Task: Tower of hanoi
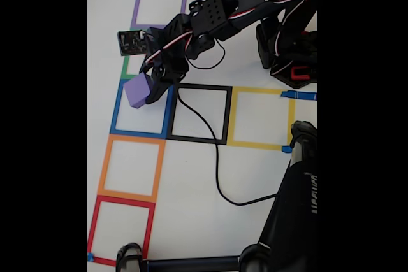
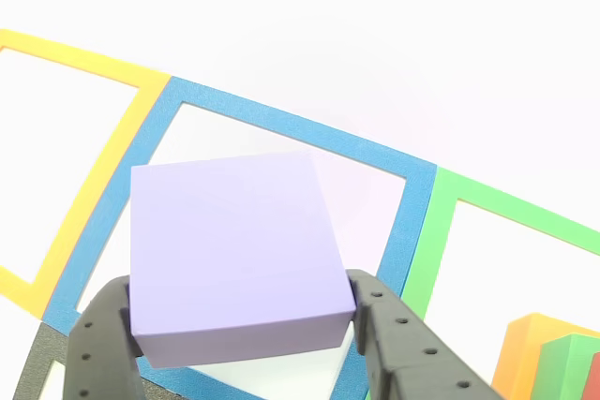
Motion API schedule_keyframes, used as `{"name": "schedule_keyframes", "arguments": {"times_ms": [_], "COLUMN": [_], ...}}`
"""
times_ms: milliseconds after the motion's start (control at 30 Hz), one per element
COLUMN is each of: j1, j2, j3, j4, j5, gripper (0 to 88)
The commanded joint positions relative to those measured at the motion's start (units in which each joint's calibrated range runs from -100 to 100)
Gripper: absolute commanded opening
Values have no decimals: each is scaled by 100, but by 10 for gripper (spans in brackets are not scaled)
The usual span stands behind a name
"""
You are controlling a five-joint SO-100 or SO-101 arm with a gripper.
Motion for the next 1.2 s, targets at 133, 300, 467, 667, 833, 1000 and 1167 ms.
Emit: {"name": "schedule_keyframes", "arguments": {"times_ms": [133, 300, 467, 667, 833, 1000, 1167], "j1": [-61, -90, -109, -128, -128, -90, -52], "j2": [1120, 1847, 2331, 2436, 2517, 2614, 2662], "j3": [402, 393, 402, 575, 638, 684, 693], "j4": [-2105, -2923, -3482, -3708, -3805, -3911, -3943], "j5": [36, 36, 36, 36, 36, 36, 36], "gripper": [126, 125, 125, 129, 152, 192, 240]}}
